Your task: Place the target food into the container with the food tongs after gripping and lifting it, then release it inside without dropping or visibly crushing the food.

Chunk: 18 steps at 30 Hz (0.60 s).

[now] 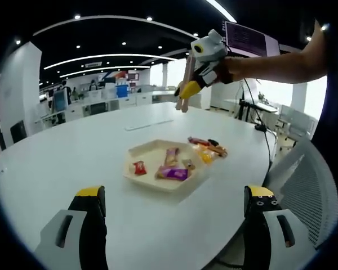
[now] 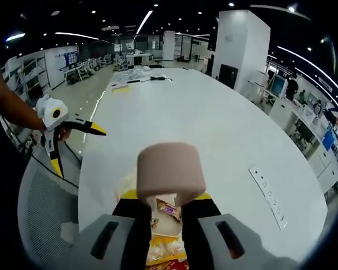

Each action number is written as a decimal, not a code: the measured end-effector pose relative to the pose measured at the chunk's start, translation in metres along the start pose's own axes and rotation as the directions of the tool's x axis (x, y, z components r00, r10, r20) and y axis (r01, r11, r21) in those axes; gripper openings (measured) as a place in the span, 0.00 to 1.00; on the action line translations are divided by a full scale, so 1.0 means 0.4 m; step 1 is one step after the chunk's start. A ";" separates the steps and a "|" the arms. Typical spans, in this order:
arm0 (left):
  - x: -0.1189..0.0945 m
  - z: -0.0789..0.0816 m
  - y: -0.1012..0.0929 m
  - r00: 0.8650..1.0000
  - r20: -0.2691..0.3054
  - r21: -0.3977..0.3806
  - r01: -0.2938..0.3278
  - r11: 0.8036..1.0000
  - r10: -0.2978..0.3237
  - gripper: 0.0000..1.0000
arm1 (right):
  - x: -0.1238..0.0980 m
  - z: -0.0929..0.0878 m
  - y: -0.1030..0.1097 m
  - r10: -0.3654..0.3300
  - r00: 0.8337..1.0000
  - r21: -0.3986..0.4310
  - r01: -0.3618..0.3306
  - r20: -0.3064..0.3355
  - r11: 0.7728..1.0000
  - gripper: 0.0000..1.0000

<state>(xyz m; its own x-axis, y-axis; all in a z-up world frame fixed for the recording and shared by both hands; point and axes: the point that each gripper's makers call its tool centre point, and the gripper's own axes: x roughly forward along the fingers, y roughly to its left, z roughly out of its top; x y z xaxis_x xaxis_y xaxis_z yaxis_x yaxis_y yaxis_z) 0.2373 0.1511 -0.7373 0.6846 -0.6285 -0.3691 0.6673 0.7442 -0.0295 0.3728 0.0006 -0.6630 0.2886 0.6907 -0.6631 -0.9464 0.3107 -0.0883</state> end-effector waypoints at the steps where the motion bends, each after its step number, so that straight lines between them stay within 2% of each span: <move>1: 0.000 0.000 -0.001 1.000 0.000 0.001 0.001 1.000 -0.001 0.99 | -0.006 -0.007 -0.002 -0.005 1.000 0.003 0.005 -0.001 1.000 0.19; 7: -0.001 0.001 -0.002 1.000 -0.001 0.007 0.000 1.000 0.000 0.99 | -0.045 -0.049 -0.003 -0.024 1.000 0.016 0.024 -0.009 1.000 0.19; 18: 0.000 -0.004 0.004 1.000 -0.007 0.009 -0.009 1.000 0.009 0.99 | -0.096 -0.100 -0.005 -0.055 0.998 0.035 0.055 -0.012 0.998 0.19</move>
<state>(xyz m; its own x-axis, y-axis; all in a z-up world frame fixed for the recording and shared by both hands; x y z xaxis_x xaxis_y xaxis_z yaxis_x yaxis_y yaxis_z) 0.2379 0.1529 -0.7388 0.6887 -0.6198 -0.3762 0.6634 0.7481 -0.0179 0.3577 -0.0525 -0.6672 0.3381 0.6646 -0.6664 -0.9235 0.3706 -0.0989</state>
